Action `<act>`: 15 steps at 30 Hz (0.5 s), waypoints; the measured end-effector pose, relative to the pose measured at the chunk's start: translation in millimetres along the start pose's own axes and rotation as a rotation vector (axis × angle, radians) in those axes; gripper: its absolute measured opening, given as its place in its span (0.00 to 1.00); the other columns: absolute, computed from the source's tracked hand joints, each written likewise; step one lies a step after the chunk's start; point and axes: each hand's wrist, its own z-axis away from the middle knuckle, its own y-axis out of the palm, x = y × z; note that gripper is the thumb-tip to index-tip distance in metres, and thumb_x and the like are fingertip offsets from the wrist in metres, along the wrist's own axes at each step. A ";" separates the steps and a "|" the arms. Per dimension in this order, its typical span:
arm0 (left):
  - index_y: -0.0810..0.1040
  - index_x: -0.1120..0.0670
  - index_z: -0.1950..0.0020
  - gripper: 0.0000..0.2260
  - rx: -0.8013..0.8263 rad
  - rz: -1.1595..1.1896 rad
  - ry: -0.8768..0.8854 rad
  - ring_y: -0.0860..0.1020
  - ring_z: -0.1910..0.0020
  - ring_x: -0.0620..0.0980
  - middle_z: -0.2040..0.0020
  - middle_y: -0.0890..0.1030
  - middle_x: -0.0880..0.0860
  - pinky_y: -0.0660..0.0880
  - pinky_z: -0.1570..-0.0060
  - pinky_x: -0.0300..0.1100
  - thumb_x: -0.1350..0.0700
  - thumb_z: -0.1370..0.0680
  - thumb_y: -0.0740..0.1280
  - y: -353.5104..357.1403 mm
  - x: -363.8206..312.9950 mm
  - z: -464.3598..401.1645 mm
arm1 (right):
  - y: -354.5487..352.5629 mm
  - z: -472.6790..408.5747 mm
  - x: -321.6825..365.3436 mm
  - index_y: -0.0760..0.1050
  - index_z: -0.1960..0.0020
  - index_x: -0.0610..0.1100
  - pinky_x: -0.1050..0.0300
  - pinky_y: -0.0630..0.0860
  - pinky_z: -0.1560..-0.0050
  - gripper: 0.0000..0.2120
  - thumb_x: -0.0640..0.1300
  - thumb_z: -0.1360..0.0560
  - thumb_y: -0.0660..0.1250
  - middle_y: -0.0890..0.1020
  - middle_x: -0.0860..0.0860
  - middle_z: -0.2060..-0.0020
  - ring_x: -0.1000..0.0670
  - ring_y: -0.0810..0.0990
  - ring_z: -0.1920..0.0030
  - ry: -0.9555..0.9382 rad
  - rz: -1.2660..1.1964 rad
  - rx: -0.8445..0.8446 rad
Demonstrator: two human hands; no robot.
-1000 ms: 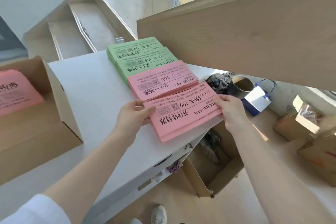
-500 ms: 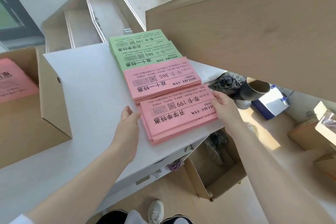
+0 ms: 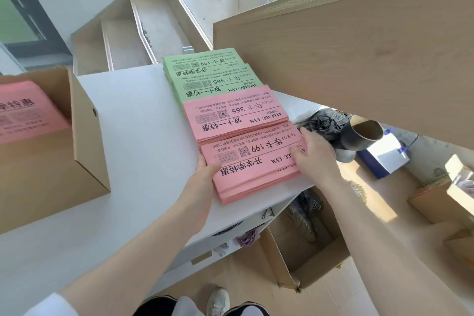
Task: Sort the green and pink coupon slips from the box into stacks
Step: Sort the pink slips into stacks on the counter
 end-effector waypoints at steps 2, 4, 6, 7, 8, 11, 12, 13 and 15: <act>0.63 0.45 0.30 0.21 -0.003 -0.085 0.034 0.70 0.39 0.34 0.36 0.72 0.37 0.61 0.34 0.37 0.61 0.20 0.55 -1.0 -9.2 10.3 | 6.3 10.3 13.1 0.64 0.30 0.41 0.48 0.53 0.28 0.23 0.45 0.23 0.60 0.69 0.44 0.32 0.44 0.62 0.29 -0.121 0.169 -0.216; 0.60 0.44 0.29 0.22 -0.041 -0.179 0.079 0.65 0.38 0.35 0.35 0.65 0.35 0.59 0.39 0.34 0.61 0.20 0.57 -5.8 -18.0 19.9 | 12.3 18.1 35.0 0.68 0.33 0.38 0.47 0.57 0.29 0.21 0.44 0.24 0.61 0.73 0.42 0.35 0.42 0.66 0.31 -0.261 0.112 -0.306; 0.65 0.44 0.32 0.20 -0.081 -0.273 0.144 0.64 0.35 0.39 0.38 0.68 0.36 0.60 0.41 0.34 0.62 0.21 0.58 -17.3 -28.3 27.3 | 17.2 23.2 65.0 0.73 0.38 0.38 0.50 0.63 0.33 0.18 0.43 0.26 0.60 0.77 0.43 0.40 0.42 0.71 0.36 -0.433 0.009 -0.218; 0.69 0.45 0.37 0.17 -0.094 -0.302 0.174 0.67 0.37 0.40 0.41 0.71 0.37 0.62 0.44 0.31 0.62 0.21 0.58 -25.5 -34.2 30.8 | 20.8 24.5 81.3 0.75 0.40 0.38 0.52 0.65 0.36 0.16 0.41 0.26 0.61 0.78 0.44 0.42 0.43 0.73 0.39 -0.511 -0.045 -0.137; 0.73 0.45 0.42 0.14 -0.115 -0.324 0.196 0.71 0.40 0.41 0.43 0.74 0.39 0.65 0.49 0.28 0.63 0.21 0.59 -35.1 -40.6 35.3 | 24.6 25.7 98.0 0.76 0.42 0.39 0.53 0.66 0.38 0.15 0.41 0.27 0.61 0.79 0.44 0.44 0.44 0.74 0.41 -0.575 -0.081 -0.064; 0.77 0.48 0.48 0.12 -0.210 -0.348 0.259 0.77 0.49 0.40 0.49 0.80 0.46 0.69 0.55 0.25 0.62 0.22 0.60 -71.9 -58.9 51.3 | 39.2 28.1 147.0 0.77 0.45 0.41 0.57 0.68 0.44 0.13 0.42 0.27 0.61 0.80 0.47 0.47 0.45 0.77 0.46 -0.700 -0.152 0.057; 0.78 0.50 0.48 0.11 -0.230 -0.348 0.284 0.78 0.51 0.42 0.50 0.81 0.47 0.71 0.54 0.29 0.63 0.22 0.59 -85.6 -64.7 57.8 | 44.5 30.0 164.0 0.77 0.46 0.41 0.59 0.68 0.45 0.13 0.42 0.27 0.61 0.81 0.47 0.48 0.46 0.77 0.46 -0.725 -0.174 0.081; 0.79 0.53 0.49 0.11 -0.241 -0.343 0.320 0.80 0.53 0.43 0.51 0.82 0.47 0.72 0.53 0.32 0.64 0.22 0.59 -98.9 -70.9 64.1 | 49.8 32.5 180.8 0.77 0.46 0.42 0.60 0.67 0.46 0.12 0.43 0.27 0.61 0.81 0.48 0.48 0.47 0.78 0.46 -0.755 -0.194 0.101; 0.79 0.57 0.52 0.11 -0.274 -0.338 0.394 0.81 0.58 0.44 0.54 0.82 0.48 0.76 0.54 0.34 0.66 0.22 0.58 -125.5 -83.6 76.7 | 62.7 38.2 214.3 0.78 0.46 0.42 0.61 0.68 0.45 0.11 0.42 0.26 0.61 0.81 0.50 0.48 0.49 0.77 0.46 -0.821 -0.221 0.133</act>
